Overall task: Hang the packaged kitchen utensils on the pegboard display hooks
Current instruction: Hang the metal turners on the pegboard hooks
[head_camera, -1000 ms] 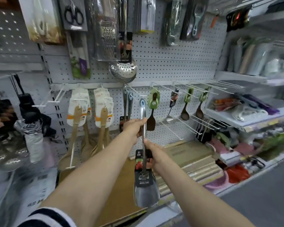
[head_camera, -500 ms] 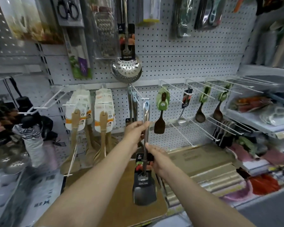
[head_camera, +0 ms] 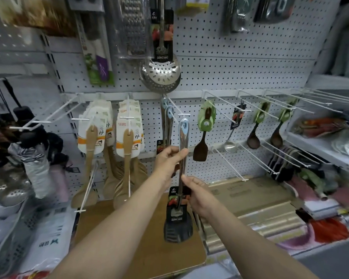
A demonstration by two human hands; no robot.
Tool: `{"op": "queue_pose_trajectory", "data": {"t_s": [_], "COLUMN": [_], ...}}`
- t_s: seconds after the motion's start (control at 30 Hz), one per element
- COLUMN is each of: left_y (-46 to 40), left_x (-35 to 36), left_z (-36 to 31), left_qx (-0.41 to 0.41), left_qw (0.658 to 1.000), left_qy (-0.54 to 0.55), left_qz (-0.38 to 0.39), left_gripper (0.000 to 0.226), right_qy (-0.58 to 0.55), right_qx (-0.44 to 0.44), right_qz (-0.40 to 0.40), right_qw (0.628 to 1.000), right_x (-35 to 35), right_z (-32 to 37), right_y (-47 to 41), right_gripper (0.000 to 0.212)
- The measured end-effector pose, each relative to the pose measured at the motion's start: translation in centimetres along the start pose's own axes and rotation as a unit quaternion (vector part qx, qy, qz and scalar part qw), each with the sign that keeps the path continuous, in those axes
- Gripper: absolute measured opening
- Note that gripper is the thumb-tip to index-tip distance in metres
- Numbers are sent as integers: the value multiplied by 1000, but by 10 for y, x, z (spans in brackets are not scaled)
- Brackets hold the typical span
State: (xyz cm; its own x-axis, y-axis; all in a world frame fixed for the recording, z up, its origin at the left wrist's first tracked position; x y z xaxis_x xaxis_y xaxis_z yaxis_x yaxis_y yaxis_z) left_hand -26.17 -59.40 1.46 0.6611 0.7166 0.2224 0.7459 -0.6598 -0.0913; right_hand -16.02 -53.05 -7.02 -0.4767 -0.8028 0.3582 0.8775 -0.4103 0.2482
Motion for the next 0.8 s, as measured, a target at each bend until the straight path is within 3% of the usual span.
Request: {"op": "queue_pose_trajectory", "data": {"t_s": [0.13,0.37,0.53,0.67,0.8], "left_y": [1,-3,-5,-8,-9], "left_x": [-4,-5,-6,-8,-13], "left_z": [3,4,10,14,19], "left_qx": [6,11,23,20,21], "left_qw": [1000,999,999,999,998], "left_qy": [12,16,35,39,54], "left_qz": [-24,-27,-26,-24,-37], "left_gripper": [28,30,49,19,19], "right_qy": [2,-4,-23,-23,-18], "right_qx": [-7,-23,-23,-21,-15], "right_qz": [17,21,21,30,23], "right_qw": [1000,1000,999,999,999], "right_x": [3,3,2,5,8], "right_z": [-3,-2,-5,-4,-4], "right_y": [-2,-8,-12,-13,-17], "right_gripper": [43,51,50,46,41]}}
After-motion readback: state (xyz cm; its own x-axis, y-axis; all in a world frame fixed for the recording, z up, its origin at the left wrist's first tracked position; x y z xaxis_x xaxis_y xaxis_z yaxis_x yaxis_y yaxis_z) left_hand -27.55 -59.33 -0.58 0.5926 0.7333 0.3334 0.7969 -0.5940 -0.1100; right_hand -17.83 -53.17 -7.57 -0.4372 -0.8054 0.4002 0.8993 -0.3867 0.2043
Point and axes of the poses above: each hand's wrist, its own y-axis away from the middle knuckle, its own x-axis out of the palm, z = x × y, the point moved 6 cm from there along -y, towards the middle knuckle, and after that the axes turned 4 degrees about x, right-handed, at the moved point
